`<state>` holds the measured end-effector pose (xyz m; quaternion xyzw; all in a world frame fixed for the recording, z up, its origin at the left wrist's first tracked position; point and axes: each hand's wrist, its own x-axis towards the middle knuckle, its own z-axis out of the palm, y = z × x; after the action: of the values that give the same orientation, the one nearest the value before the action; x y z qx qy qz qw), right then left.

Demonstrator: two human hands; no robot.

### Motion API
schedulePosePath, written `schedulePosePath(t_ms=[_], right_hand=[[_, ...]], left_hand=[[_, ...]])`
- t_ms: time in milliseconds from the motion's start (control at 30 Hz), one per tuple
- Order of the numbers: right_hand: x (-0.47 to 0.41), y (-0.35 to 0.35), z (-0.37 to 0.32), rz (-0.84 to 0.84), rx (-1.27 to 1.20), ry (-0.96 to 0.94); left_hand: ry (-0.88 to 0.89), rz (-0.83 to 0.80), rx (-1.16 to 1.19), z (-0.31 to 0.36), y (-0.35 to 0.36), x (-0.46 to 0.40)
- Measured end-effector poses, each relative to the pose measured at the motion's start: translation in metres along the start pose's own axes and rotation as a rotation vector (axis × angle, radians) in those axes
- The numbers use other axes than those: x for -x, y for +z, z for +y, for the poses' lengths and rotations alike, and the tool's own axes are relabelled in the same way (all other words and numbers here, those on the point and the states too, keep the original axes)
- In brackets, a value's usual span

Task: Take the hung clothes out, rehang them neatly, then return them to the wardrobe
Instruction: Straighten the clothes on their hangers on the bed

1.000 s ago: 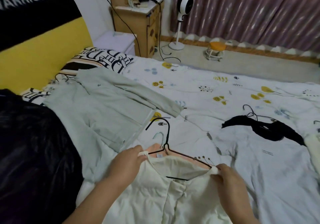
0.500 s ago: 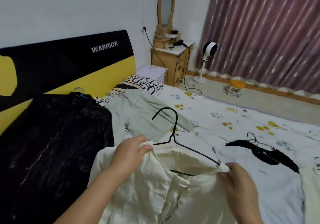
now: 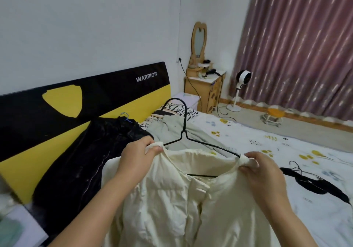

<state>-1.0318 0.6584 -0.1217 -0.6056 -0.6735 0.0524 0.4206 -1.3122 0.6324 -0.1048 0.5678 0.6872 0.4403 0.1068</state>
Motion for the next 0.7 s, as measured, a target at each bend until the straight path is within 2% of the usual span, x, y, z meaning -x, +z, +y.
schedulePosePath(t_ms=[200,400,700], right_hand=[[0.035,0.002,-0.077,-0.014,-0.010,-0.138],[0.064,0.026,-0.141,-0.002,-0.054,-0.188],[0.041,0.080,-0.202,0.006,-0.183,-0.192]], left_hand=[[0.029,0.119,0.013,-0.032,-0.086,0.031],[0.033,0.221,0.004,-0.062,-0.159,0.050],[0.045,0.306,-0.029,-0.080,-0.213,0.003]])
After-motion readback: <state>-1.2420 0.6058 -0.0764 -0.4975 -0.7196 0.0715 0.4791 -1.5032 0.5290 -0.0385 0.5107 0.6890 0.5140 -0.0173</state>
